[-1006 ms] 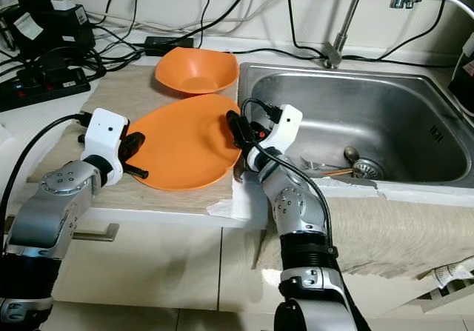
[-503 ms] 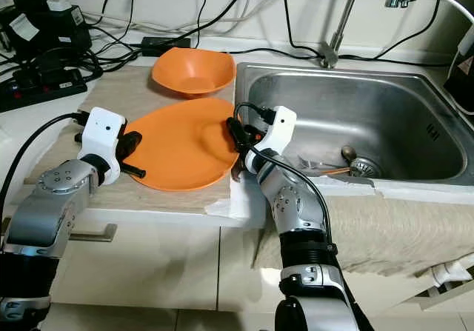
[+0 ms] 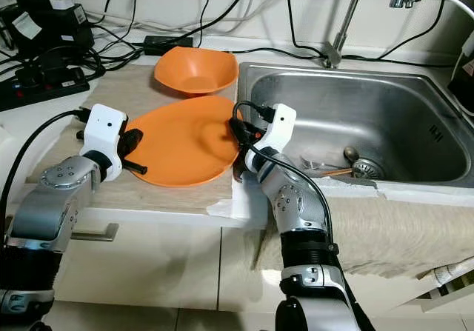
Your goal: Kitchen organization
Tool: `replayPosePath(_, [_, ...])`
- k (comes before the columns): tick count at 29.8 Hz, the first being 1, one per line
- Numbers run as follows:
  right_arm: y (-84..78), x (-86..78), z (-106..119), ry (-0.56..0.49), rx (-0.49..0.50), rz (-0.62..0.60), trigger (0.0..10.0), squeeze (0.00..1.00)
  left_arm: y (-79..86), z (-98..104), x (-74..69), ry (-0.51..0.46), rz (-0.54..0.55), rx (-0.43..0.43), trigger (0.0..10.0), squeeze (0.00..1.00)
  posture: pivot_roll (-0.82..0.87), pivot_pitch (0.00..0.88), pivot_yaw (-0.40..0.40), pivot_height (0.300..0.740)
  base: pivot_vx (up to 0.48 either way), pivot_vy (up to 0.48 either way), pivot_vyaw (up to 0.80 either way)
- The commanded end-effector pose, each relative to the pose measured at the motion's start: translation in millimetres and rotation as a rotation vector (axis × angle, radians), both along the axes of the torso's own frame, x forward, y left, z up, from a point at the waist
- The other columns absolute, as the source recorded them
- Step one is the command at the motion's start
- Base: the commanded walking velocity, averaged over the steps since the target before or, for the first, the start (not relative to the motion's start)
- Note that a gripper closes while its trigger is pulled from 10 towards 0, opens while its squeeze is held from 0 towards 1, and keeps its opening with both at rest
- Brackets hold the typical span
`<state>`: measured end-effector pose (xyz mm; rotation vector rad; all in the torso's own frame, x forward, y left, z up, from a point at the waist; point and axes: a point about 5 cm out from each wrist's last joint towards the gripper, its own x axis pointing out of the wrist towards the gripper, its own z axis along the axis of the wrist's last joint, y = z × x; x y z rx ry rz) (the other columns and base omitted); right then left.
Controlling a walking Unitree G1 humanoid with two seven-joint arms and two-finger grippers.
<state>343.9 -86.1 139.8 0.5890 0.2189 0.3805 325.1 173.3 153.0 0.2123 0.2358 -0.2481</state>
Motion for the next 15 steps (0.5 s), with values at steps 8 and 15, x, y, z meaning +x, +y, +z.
replayPosePath(8, [13.4, -3.3, 8.7, -0.050, -0.007, 0.065, 0.0, 0.00, -9.4, 0.5, 5.4, -0.017, 0.002, -0.026, 10.0, 0.00, 0.07, 0.000, -0.041, 0.732, 0.000, 0.000, 0.00])
replayPosePath(15, [13.4, -3.3, 8.7, -0.050, -0.007, 0.065, 0.0, 0.00, -9.4, 0.5, 5.4, -0.017, 0.002, -0.026, 10.0, 0.00, 0.07, 0.000, -0.041, 0.732, 0.000, 0.000, 0.00])
